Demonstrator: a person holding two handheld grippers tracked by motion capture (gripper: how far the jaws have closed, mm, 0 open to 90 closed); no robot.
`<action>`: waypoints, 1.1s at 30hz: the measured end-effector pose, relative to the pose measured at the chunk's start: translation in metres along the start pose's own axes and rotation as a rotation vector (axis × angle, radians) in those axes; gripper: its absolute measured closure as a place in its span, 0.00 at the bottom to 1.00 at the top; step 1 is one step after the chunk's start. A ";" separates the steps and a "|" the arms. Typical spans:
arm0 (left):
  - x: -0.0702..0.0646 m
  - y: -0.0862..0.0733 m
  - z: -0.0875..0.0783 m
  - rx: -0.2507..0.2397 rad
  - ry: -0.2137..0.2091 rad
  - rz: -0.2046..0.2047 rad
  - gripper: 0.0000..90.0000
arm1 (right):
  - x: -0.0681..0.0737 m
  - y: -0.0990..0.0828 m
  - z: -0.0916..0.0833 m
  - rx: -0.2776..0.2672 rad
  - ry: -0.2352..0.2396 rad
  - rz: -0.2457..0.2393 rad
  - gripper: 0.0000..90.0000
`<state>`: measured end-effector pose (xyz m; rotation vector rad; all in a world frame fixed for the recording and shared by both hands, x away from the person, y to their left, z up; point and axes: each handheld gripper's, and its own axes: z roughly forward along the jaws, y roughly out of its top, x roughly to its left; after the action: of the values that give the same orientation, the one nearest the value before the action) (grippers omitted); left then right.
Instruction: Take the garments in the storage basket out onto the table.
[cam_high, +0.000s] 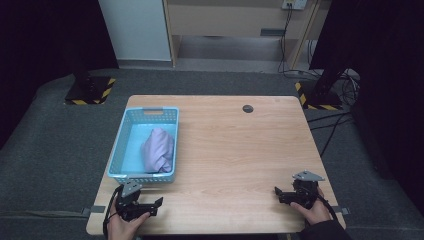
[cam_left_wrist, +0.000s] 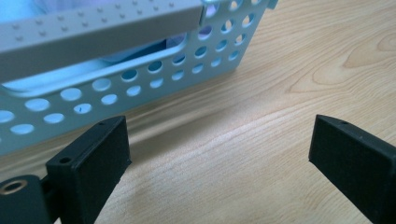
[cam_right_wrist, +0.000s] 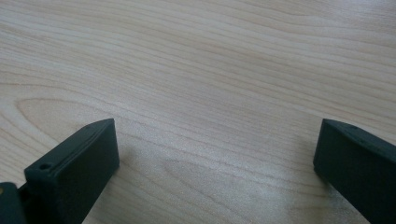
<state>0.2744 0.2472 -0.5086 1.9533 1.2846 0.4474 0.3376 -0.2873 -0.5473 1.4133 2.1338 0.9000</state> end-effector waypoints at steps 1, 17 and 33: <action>0.000 0.001 -0.001 -0.008 0.001 0.000 0.05 | 0.000 0.000 0.000 0.001 0.000 0.001 0.01; -0.006 0.008 -0.013 -0.124 -0.014 0.007 0.07 | 0.000 0.000 0.000 0.000 0.001 -0.001 0.01; -0.004 0.016 -0.019 -0.200 -0.019 -0.016 0.08 | 0.000 0.000 0.000 0.000 0.001 -0.001 0.01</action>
<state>0.2706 0.2477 -0.4835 1.7755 1.1948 0.5278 0.3377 -0.2875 -0.5473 1.4119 2.1350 0.9006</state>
